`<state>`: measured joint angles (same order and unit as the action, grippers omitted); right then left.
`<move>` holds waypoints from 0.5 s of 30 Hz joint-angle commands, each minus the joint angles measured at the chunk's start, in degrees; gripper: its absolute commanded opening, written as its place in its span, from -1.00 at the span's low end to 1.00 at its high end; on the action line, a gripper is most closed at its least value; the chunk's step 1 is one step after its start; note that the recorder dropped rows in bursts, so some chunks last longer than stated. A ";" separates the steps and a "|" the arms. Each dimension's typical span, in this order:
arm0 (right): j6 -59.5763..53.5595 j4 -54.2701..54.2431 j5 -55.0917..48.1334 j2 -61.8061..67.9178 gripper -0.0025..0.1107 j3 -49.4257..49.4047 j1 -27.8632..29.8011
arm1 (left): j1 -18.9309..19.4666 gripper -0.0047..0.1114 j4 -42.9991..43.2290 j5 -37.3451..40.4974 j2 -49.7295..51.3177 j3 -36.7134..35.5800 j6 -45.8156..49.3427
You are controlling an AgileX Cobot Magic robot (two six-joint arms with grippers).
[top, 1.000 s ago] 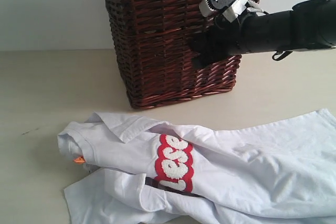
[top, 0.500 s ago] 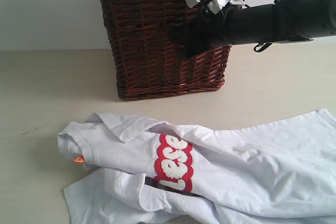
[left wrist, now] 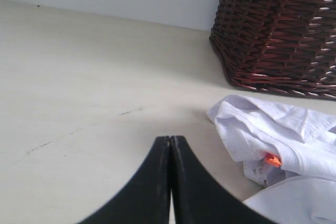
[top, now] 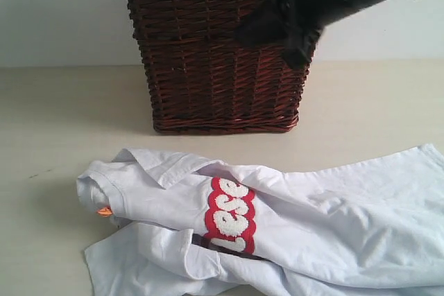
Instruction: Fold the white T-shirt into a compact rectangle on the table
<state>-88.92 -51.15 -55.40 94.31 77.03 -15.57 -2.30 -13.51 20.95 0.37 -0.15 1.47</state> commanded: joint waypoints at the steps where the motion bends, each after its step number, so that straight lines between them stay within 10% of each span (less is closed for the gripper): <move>1: 5.96 28.64 -10.90 -7.95 -0.86 -2.68 0.43 | -0.30 -0.92 -0.42 -0.15 -0.37 0.15 -0.18; 10: 5.46 39.17 -14.56 -10.87 -0.86 -19.06 8.97 | -0.30 -0.92 -0.42 -0.15 -0.37 0.15 -0.18; 15: 11.45 34.95 11.60 -4.77 -0.86 -27.09 16.29 | -0.30 -0.92 -0.42 -0.15 -0.37 0.15 -0.18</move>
<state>-80.50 -13.96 -57.07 86.97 52.85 -2.01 -2.30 -13.51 20.95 0.37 -0.15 1.47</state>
